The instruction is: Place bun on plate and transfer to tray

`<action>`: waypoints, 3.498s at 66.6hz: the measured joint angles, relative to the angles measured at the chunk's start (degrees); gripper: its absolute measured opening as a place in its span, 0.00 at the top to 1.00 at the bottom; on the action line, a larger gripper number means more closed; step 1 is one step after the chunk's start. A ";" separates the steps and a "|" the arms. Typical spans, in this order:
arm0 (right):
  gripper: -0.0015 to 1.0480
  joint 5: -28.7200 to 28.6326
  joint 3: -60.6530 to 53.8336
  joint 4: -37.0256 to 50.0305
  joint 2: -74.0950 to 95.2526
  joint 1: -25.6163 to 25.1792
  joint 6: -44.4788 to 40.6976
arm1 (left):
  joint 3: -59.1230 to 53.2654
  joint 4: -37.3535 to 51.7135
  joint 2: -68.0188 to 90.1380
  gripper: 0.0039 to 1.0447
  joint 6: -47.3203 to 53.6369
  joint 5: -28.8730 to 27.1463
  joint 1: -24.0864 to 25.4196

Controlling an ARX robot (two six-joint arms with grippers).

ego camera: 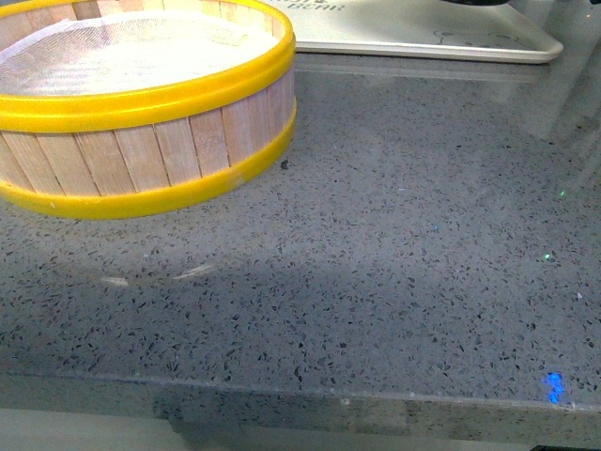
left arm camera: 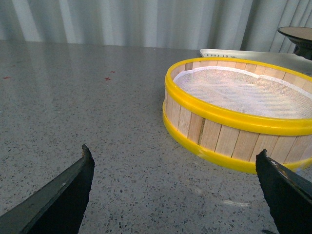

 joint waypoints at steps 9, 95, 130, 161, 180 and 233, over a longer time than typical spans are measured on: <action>0.97 0.00 1.18 0.00 1.66 -0.04 0.17 | 0.00 0.00 -0.02 0.06 0.00 0.00 0.00; 0.46 0.09 3.41 -5.90 3.65 -0.39 -1.31 | 0.00 0.00 -0.02 0.06 0.00 0.00 0.00; 0.09 -2.23 -0.39 -1.68 0.17 -1.92 0.96 | 0.00 0.00 -0.02 0.06 0.00 0.00 0.00; 0.09 12.28 -34.93 6.16 -37.38 -8.74 -23.37 | 0.00 0.00 -0.02 0.06 0.00 0.00 0.00; 0.09 23.76 -56.65 17.27 -61.90 -11.08 -61.68 | 0.00 0.00 -0.02 0.06 0.00 0.00 0.00; 0.98 21.31 -80.00 -3.56 -101.68 3.56 -71.47 | 0.00 0.00 -0.02 0.06 0.00 0.00 0.00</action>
